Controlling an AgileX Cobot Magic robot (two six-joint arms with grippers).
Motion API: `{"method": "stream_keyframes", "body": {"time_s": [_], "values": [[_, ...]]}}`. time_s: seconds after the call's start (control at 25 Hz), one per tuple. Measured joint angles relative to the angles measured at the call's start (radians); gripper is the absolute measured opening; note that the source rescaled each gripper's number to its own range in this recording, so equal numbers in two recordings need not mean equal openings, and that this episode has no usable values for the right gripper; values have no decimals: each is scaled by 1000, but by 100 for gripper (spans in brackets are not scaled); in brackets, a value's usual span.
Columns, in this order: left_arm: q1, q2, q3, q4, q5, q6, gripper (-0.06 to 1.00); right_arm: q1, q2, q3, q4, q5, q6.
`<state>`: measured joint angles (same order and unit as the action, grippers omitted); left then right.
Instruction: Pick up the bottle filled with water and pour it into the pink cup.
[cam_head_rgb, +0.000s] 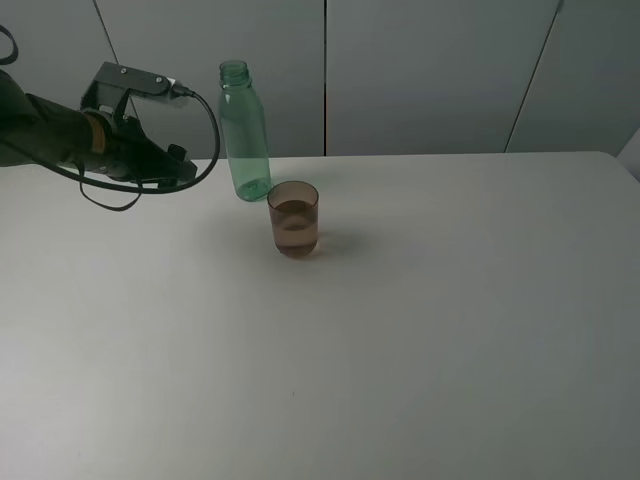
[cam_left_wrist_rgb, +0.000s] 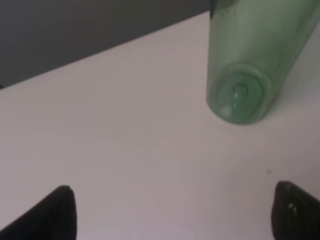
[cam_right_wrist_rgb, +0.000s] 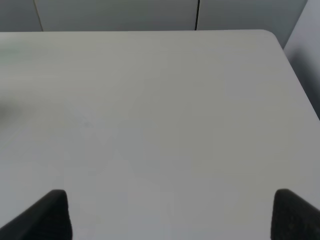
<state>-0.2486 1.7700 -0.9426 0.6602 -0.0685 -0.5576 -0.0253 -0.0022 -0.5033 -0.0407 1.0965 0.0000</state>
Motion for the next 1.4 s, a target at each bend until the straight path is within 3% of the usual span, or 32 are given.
{"method": "stream_keyframes", "body": {"time_s": [0.12,0.24,0.36,0.72,0.84,0.96,1.08,1.24,1.4], "values": [[0,-115,50,-247,42,210,100,0,0,0,0,0,0],[0,-233,94,-474,155,426,100,0,0,0,0,0,-6],[0,-349,116,-581,304,527,100,0,0,0,0,0,0],[0,-677,121,-653,861,591,100,0,0,0,0,0,0],[0,-782,123,-747,990,642,100,0,0,0,0,0,0],[0,-916,146,-852,1056,697,100,0,0,0,0,0,-6],[0,-1067,204,-870,1078,710,100,0,0,0,0,0,-6],[0,-1288,299,-848,1089,667,100,0,0,0,0,0,0],[0,-1492,368,-751,1114,601,100,0,0,0,0,0,-6]]}}
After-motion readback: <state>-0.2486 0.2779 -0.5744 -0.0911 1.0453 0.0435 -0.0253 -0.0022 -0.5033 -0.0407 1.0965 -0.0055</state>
